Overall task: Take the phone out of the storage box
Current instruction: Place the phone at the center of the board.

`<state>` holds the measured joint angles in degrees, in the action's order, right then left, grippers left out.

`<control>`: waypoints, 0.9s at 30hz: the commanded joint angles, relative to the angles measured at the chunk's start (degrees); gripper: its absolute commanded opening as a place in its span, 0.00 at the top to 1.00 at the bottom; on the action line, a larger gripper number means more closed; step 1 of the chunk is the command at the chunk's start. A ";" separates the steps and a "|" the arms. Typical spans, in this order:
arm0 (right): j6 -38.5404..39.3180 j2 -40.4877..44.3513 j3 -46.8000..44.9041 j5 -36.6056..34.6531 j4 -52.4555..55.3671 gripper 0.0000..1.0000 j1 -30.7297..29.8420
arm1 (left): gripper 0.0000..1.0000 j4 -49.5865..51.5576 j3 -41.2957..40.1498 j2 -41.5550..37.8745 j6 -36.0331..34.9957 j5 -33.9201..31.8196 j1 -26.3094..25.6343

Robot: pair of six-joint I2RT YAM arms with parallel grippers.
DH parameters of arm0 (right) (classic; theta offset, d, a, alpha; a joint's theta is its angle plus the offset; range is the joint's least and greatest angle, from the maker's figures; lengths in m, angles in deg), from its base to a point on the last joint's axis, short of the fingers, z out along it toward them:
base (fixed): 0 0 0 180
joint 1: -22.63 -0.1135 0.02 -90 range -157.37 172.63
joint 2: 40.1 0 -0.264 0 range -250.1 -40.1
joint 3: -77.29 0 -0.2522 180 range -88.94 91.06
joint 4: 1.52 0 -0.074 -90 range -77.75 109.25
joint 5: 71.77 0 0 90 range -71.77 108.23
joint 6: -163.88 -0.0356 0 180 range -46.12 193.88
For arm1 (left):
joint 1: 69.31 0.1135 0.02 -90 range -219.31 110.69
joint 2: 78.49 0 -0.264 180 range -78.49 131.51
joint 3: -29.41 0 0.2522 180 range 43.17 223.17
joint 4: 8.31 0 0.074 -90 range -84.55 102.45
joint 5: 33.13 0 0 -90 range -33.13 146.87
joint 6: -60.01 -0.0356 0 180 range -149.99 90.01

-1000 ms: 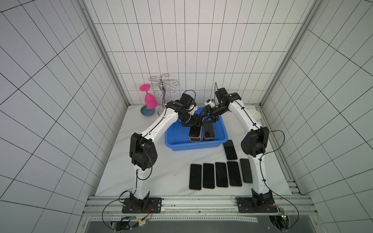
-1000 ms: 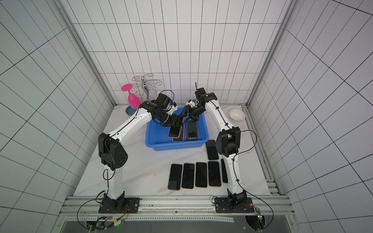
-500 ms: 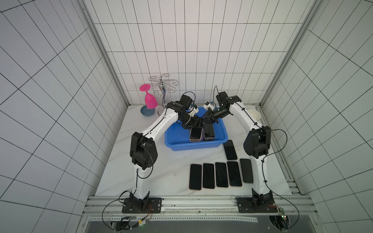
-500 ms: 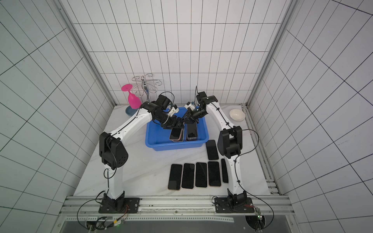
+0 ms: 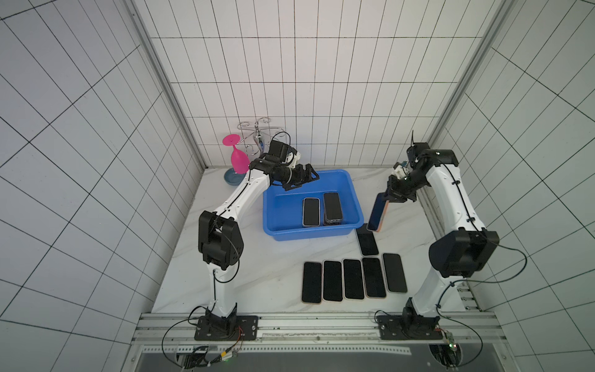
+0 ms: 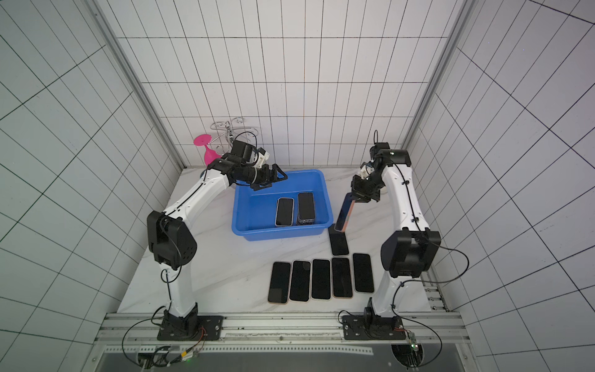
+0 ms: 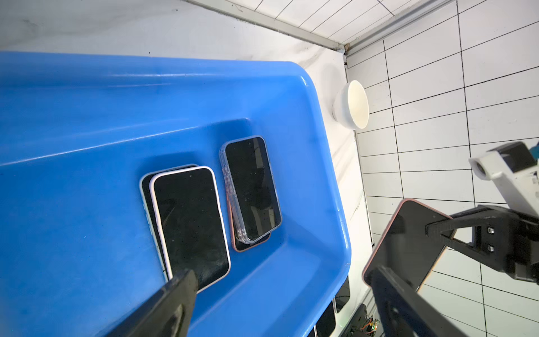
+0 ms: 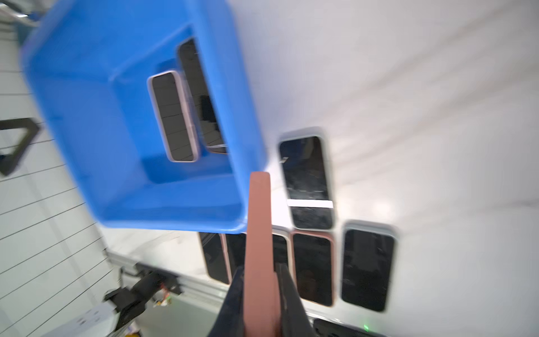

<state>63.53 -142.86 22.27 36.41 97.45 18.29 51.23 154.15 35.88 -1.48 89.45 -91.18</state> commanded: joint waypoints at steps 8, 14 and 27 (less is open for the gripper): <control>4.60 -11.91 -4.36 -15.68 0.81 1.00 0.56 | 0.02 -2.63 -0.55 -0.04 0.57 -2.21 -0.20; 5.81 -18.62 0.33 -11.99 -0.81 1.00 -0.13 | 0.02 -2.80 -0.60 0.95 0.80 -1.92 0.64; 8.68 -25.69 1.26 -9.12 -1.69 1.00 -2.47 | 0.02 -2.64 -1.81 2.24 -0.30 -2.40 0.80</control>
<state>71.20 -167.10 23.63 26.27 94.79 16.17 49.76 153.08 36.66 -0.69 87.77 -90.52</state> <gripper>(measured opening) 0.149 0.979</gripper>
